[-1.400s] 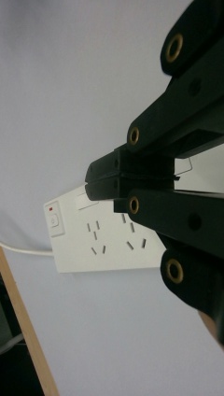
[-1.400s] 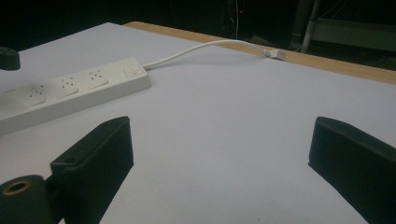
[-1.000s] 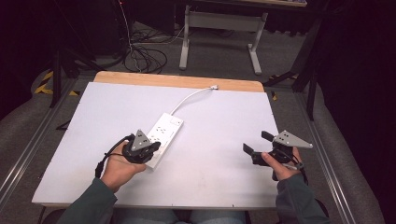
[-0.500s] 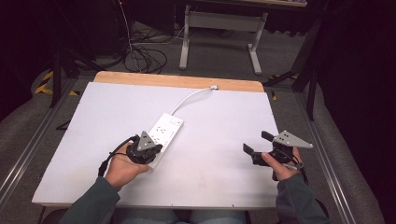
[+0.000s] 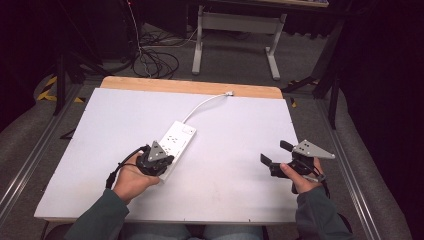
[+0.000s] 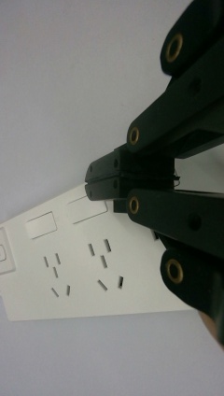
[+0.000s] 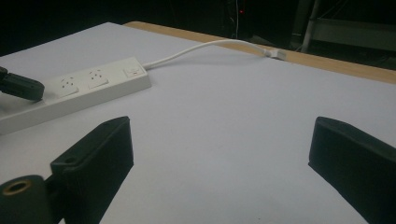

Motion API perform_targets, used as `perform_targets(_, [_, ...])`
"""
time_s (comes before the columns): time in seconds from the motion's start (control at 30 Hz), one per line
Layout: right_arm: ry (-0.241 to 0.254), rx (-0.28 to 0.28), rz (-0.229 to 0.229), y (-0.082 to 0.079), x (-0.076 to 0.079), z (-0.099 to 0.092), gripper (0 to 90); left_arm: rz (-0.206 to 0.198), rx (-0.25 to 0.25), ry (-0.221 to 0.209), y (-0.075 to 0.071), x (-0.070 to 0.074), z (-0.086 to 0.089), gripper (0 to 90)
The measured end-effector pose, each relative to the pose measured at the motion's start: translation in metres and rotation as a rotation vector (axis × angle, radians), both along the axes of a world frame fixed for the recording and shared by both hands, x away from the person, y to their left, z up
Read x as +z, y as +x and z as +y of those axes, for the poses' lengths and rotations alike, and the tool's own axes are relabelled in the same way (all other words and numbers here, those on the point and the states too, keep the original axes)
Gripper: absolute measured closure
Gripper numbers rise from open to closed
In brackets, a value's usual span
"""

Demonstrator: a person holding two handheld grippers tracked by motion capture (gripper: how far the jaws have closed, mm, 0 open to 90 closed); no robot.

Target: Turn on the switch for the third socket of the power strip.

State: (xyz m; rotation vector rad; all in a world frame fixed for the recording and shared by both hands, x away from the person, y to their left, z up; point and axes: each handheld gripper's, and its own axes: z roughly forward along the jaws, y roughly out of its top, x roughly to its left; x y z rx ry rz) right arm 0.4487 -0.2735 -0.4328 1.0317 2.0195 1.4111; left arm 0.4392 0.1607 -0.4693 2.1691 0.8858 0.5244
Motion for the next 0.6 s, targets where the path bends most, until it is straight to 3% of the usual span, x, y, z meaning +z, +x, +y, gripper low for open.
perform_targets(0.47, [-0.002,0.001,-0.001,-0.0005,0.0002,-0.0002,6.8,0.004,0.012,0.008,-0.0005,-0.0032,-0.0007,90.0])
perform_targets(0.6, [-0.003,0.001,-0.003,-0.0006,0.0003,-0.0003,6.8,0.015,0.005,-0.009,-0.0014,-0.0037,-0.0012,90.0])
